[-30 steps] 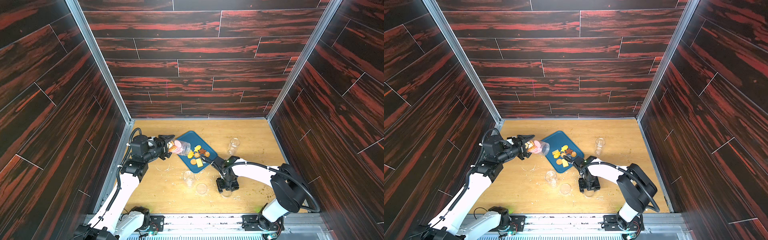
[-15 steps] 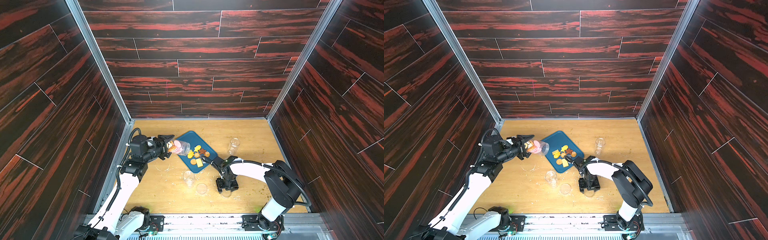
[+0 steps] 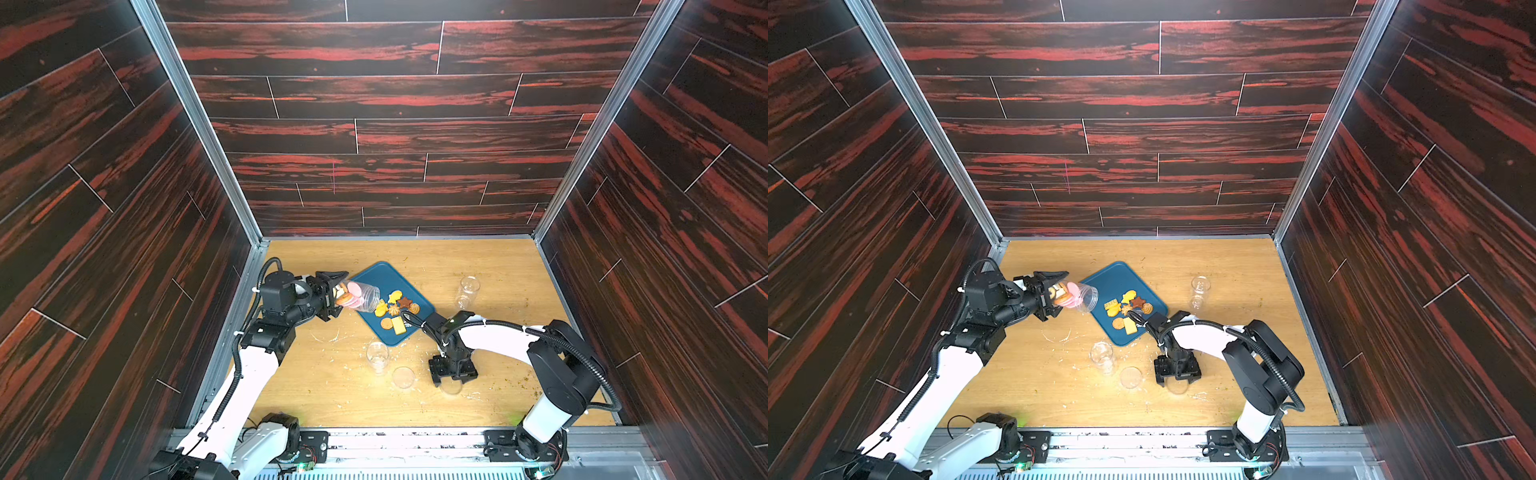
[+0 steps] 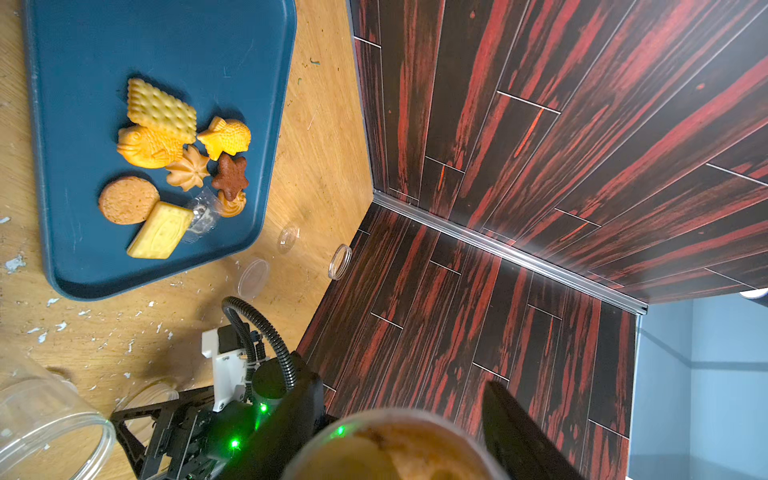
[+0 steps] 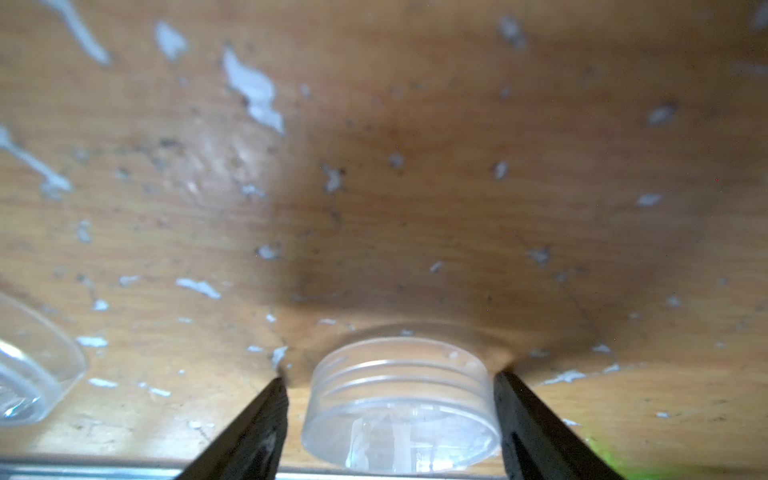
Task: Pour the cookies out of the jar
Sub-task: Place the lid at the center of the board.
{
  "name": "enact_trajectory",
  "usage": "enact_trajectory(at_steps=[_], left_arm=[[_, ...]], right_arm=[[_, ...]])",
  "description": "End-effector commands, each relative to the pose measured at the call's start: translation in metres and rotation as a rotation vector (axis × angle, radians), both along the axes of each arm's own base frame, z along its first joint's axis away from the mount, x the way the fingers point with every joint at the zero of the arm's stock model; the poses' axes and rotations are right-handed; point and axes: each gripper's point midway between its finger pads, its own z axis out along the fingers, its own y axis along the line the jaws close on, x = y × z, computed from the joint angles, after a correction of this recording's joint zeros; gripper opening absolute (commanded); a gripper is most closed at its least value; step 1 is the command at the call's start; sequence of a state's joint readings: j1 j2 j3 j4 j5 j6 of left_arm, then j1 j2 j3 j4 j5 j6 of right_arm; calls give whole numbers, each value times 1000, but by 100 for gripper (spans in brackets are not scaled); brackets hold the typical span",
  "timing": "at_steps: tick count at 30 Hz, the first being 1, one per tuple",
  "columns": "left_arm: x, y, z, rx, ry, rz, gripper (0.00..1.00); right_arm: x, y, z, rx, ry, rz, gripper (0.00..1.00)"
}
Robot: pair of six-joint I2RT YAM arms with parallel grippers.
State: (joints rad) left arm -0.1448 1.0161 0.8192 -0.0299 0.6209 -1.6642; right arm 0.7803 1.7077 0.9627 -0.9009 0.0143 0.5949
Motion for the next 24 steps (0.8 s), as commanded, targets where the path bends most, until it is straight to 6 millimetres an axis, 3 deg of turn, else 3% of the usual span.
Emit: enact_trajectory(at_steps=[1, 16, 21, 24], left_arm=[[-5, 2, 14, -11, -54, 2, 60], [-2, 6, 21, -37, -73, 35, 60], [7, 13, 22, -60, -68, 96, 61], [8, 19, 23, -47, -60, 137, 61]], right_arm=[[10, 2, 17, 2, -52, -27, 81], [49, 28, 118, 125, -224, -2, 81], [78, 37, 162, 249, -276, 24, 81], [105, 48, 199, 395, -363, 35, 81]])
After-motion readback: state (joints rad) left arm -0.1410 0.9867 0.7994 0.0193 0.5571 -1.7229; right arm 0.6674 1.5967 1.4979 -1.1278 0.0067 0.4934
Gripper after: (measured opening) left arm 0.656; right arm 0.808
